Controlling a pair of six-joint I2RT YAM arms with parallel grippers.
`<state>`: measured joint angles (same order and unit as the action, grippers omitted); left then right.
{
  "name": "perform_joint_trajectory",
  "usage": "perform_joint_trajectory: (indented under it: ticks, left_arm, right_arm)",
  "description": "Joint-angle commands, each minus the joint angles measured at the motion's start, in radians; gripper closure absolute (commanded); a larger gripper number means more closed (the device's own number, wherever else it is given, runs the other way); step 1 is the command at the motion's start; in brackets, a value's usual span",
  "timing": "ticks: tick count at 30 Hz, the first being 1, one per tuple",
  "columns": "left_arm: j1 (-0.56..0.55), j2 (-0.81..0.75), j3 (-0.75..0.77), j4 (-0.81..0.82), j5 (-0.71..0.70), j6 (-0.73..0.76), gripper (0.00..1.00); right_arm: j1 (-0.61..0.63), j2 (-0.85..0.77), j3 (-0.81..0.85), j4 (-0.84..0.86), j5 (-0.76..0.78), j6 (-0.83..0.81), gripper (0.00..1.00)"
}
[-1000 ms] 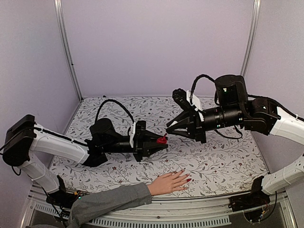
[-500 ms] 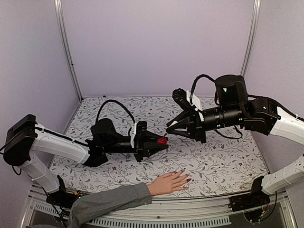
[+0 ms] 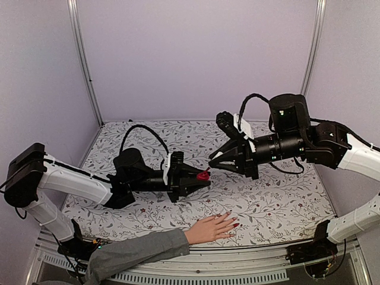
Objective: Paint the nails
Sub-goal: Close the nail polish bottle.
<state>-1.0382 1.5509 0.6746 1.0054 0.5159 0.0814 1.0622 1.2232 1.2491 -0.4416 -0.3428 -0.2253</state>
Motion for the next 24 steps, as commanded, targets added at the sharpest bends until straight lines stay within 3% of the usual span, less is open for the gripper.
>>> perform_joint_trajectory:
  ticks: [1,24]
  left_arm:
    - [-0.011,0.006,0.016,0.024,0.000,-0.002,1.00]
    - [-0.012,0.024,0.057,-0.038,-0.013,0.010,1.00]
  right_arm:
    - [0.012,-0.024,-0.012,-0.014,0.019,0.002,1.00]
    - [0.019,0.002,0.013,-0.042,0.032,-0.016,1.00]
